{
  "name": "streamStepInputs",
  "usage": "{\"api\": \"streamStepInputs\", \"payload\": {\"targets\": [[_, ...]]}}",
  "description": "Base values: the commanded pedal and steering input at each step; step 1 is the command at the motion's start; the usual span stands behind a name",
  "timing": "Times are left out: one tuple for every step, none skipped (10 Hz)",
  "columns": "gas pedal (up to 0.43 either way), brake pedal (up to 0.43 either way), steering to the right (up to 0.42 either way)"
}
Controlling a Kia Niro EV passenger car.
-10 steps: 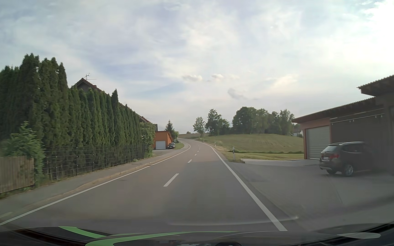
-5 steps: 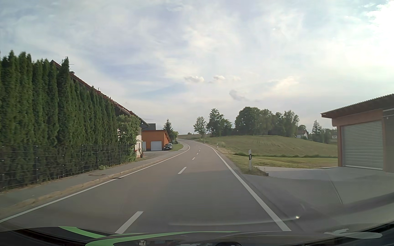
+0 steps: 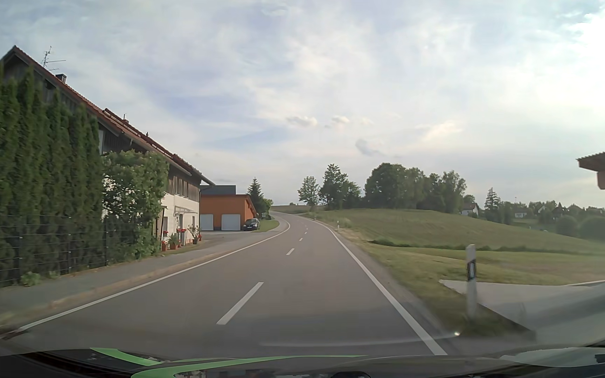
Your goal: Follow the waypoints while adhering to traffic rules and regulations
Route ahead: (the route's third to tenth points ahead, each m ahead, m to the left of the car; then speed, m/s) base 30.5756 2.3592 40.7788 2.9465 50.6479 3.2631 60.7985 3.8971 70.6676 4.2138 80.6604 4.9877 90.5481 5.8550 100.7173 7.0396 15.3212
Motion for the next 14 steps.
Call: {"api": "streamStepInputs", "payload": {"targets": [[0.150,0.000,0.000],[0.150,0.000,0.000],[0.157,0.000,0.000],[0.169,0.000,0.000],[0.169,0.000,0.000],[0.177,0.000,0.000],[0.177,0.000,0.000],[0.189,0.000,0.005],[0.189,0.000,0.006],[0.189,0.000,0.006],[0.189,0.000,0.005],[0.189,0.000,0.004],[0.189,0.000,0.004],[0.189,0.000,0.004]]}}
